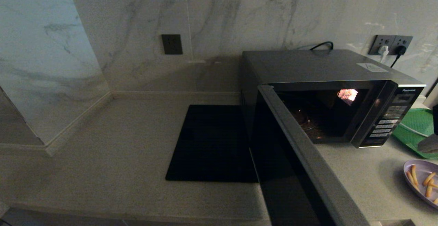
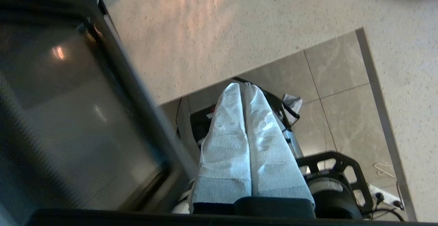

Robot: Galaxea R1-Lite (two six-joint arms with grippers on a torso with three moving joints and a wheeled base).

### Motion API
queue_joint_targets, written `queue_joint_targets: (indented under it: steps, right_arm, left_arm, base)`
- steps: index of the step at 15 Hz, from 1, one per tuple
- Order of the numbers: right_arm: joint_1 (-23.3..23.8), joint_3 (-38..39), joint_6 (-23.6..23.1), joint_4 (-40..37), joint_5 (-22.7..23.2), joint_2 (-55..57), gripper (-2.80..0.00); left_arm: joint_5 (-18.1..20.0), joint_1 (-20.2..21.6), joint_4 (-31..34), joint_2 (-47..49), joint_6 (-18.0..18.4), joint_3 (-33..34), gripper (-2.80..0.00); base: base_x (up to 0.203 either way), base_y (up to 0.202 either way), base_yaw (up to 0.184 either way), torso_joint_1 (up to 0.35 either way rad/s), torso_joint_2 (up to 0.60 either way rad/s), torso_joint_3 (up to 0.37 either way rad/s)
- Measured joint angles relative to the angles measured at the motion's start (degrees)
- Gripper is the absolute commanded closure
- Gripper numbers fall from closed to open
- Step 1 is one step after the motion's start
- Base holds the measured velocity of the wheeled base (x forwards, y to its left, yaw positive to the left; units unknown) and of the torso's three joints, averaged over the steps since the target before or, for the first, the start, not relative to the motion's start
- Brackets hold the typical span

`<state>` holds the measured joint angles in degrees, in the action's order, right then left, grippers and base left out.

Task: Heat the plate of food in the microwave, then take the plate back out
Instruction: Open the microwave oven

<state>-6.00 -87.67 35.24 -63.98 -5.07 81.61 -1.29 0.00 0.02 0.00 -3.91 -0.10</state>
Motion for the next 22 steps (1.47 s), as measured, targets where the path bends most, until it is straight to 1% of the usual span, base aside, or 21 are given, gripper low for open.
queue_joint_targets:
  steps: [3,4,7,9,11,13,22]
  right_arm:
    - [-0.56,0.63,0.06,-0.59,0.21,-0.89,0.00]
    - [-1.57,1.39,0.04,-1.26,0.79,-1.06,0.00]
    - [-5.57,3.73,-0.05,-2.42,1.88,-1.26,0.00]
    - [-8.23,4.46,-0.15,-4.01,1.83,-1.17,0.00]
    - [-11.97,5.03,-0.18,-6.62,1.97,-1.12,0.00]
    - [-14.57,5.12,-0.13,-7.50,1.80,-1.39,0.00]
    - [-18.63,4.52,0.06,-7.61,1.72,-2.67,0.00]
  left_arm:
    - [-0.01,0.00,-0.02,0.00,0.05,0.00,0.00]
    - [0.00,0.00,-0.02,0.00,0.04,0.00,0.00]
    - [0.00,0.00,0.00,0.00,0.01,0.00,0.00]
    - [-0.02,0.00,-0.02,0.00,0.00,0.00,0.00]
    - [0.02,0.00,0.00,0.00,0.01,0.00,0.00]
    - [0.00,-0.05,-0.02,0.00,0.00,0.00,0.00]
    - [0.02,0.00,-0.02,0.00,0.00,0.00,0.00]
  base:
    - [0.000,0.000,0.000,0.000,0.00,0.000]
    - [0.000,0.000,0.000,0.000,0.00,0.000]
    - [0.000,0.000,0.000,0.000,0.00,0.000]
    - [0.000,0.000,0.000,0.000,0.00,0.000]
    - [0.000,0.000,0.000,0.000,0.00,0.000]
    - [0.000,0.000,0.000,0.000,0.00,0.000]
    - [0.000,0.000,0.000,0.000,0.00,0.000]
